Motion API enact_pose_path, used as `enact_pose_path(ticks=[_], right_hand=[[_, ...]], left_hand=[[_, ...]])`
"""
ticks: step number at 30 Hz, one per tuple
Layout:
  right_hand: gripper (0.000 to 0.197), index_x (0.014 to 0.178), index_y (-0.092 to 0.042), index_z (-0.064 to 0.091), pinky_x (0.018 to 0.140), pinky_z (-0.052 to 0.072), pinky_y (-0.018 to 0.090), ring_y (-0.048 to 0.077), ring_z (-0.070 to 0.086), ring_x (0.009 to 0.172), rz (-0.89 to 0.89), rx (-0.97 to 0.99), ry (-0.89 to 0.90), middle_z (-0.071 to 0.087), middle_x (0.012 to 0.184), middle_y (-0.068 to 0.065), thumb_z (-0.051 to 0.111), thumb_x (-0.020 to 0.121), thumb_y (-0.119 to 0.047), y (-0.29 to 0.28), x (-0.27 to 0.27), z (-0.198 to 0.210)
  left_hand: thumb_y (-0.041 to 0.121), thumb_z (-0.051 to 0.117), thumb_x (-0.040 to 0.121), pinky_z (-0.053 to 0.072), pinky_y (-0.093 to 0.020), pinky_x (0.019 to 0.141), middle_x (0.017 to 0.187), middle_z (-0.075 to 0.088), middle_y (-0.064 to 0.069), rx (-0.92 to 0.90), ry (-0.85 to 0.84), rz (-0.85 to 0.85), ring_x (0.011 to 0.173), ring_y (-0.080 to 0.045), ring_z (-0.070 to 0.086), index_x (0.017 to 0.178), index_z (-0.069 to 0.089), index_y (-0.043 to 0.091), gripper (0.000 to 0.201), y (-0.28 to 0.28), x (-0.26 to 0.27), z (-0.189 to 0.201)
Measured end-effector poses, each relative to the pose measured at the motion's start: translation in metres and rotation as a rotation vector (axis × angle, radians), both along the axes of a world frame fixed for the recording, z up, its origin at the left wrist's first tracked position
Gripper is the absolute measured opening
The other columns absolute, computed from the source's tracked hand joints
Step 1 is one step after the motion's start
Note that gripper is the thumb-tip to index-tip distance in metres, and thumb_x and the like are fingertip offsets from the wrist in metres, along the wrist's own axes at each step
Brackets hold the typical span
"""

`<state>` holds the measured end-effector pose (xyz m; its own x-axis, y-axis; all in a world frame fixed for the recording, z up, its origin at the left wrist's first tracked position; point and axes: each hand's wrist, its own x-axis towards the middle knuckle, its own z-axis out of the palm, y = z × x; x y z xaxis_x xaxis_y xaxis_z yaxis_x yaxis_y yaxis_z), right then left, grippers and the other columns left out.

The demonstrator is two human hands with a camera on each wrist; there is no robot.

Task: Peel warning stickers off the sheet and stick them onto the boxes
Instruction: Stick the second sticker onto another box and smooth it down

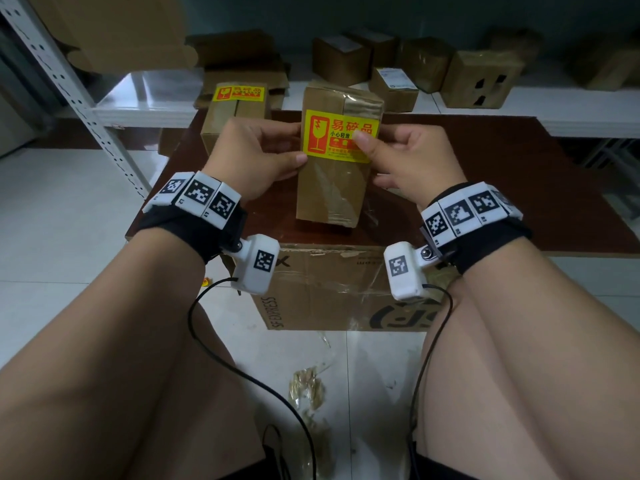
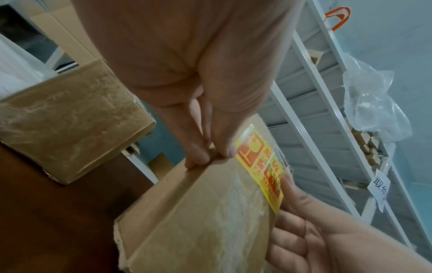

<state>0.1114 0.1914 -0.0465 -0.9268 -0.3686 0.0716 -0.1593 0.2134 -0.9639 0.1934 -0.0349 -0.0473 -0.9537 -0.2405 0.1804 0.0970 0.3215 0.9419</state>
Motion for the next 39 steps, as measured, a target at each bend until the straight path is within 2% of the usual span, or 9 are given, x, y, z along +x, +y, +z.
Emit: enact_pose_path(ticks=[4, 8, 14, 21, 24, 26, 28, 33, 39], right_hand=[[0.05, 0.138, -0.019, 0.07, 0.08, 0.067, 0.03, 0.0, 0.078, 0.101, -0.043, 0.05, 0.05, 0.083, 0.104, -0.009, 0.083, 0.093, -0.036, -0.003, -0.003, -0.002], [0.055, 0.143, -0.02, 0.066, 0.091, 0.063, 0.028, 0.003, 0.077, 0.107, 0.073, 0.065, 0.073, 0.082, 0.115, -0.005, 0.085, 0.091, -0.02, -0.005, 0.001, -0.006], [0.044, 0.119, -0.032, 0.079, 0.084, 0.057, 0.013, -0.01, 0.074, 0.094, -0.116, 0.125, 0.207, 0.082, 0.101, -0.016, 0.087, 0.082, -0.055, -0.015, 0.009, -0.006], [0.063, 0.137, -0.026, 0.072, 0.105, 0.058, 0.034, 0.002, 0.073, 0.114, -0.048, 0.152, 0.114, 0.081, 0.12, -0.007, 0.094, 0.08, -0.035, -0.005, -0.001, -0.005], [0.046, 0.117, -0.033, 0.078, 0.089, 0.062, 0.021, -0.004, 0.075, 0.094, -0.096, 0.161, 0.123, 0.081, 0.101, -0.014, 0.092, 0.077, -0.052, -0.004, 0.004, -0.002], [0.038, 0.103, -0.037, 0.077, 0.065, 0.048, 0.003, -0.007, 0.07, 0.08, -0.15, 0.235, 0.18, 0.076, 0.087, -0.019, 0.086, 0.077, -0.064, -0.004, 0.007, 0.0], [0.036, 0.103, -0.037, 0.077, 0.056, 0.037, 0.002, -0.011, 0.062, 0.075, -0.17, 0.293, 0.234, 0.069, 0.081, -0.023, 0.084, 0.08, -0.064, -0.004, 0.01, 0.001], [0.045, 0.124, -0.027, 0.079, 0.096, 0.06, 0.024, -0.004, 0.074, 0.099, -0.115, 0.201, 0.164, 0.081, 0.109, -0.011, 0.09, 0.084, -0.041, 0.002, 0.01, 0.002], [0.044, 0.11, -0.03, 0.08, 0.088, 0.062, 0.028, -0.001, 0.075, 0.095, -0.127, 0.17, 0.122, 0.081, 0.1, -0.013, 0.092, 0.075, -0.055, 0.004, 0.015, 0.003]], left_hand=[[0.037, 0.088, 0.086, 0.056, -0.017, 0.064, 0.091, 0.083, 0.004, -0.013, -0.011, 0.07, 0.08, -0.002, 0.076, 0.122, 0.079, 0.016, 0.043, 0.007, -0.003, -0.002], [0.062, 0.088, 0.075, 0.061, -0.027, 0.059, 0.066, 0.073, 0.005, -0.075, -0.044, 0.272, 0.057, -0.007, 0.072, 0.091, 0.078, 0.015, 0.051, 0.006, -0.012, -0.006], [0.058, 0.076, 0.091, 0.065, -0.031, 0.062, 0.067, 0.074, -0.008, -0.069, -0.042, 0.309, 0.065, -0.021, 0.079, 0.08, 0.077, 0.015, 0.045, 0.02, -0.015, -0.001], [0.066, 0.063, 0.097, 0.069, -0.042, 0.074, 0.067, 0.073, -0.006, -0.065, -0.077, 0.336, 0.06, -0.014, 0.076, 0.072, 0.068, 0.012, 0.06, 0.031, -0.009, 0.007], [0.063, 0.075, 0.089, 0.069, -0.047, 0.075, 0.072, 0.075, -0.008, -0.068, -0.067, 0.296, 0.069, -0.019, 0.079, 0.079, 0.076, 0.015, 0.049, 0.033, -0.008, 0.005], [0.061, 0.075, 0.091, 0.069, -0.048, 0.076, 0.07, 0.075, -0.01, -0.096, -0.072, 0.274, 0.07, -0.02, 0.08, 0.078, 0.076, 0.016, 0.047, 0.036, -0.009, 0.005], [0.064, 0.07, 0.093, 0.068, -0.048, 0.08, 0.068, 0.076, -0.01, -0.131, -0.089, 0.267, 0.066, -0.019, 0.079, 0.076, 0.075, 0.018, 0.049, 0.039, -0.009, 0.005], [0.067, 0.068, 0.093, 0.067, -0.051, 0.083, 0.065, 0.074, -0.01, -0.103, -0.084, 0.296, 0.066, -0.023, 0.079, 0.064, 0.069, 0.023, 0.052, 0.04, -0.008, 0.005], [0.062, 0.072, 0.093, 0.069, -0.043, 0.076, 0.066, 0.073, 0.0, -0.135, -0.047, 0.271, 0.067, -0.013, 0.078, 0.073, 0.076, 0.028, 0.039, 0.045, -0.004, 0.007]])
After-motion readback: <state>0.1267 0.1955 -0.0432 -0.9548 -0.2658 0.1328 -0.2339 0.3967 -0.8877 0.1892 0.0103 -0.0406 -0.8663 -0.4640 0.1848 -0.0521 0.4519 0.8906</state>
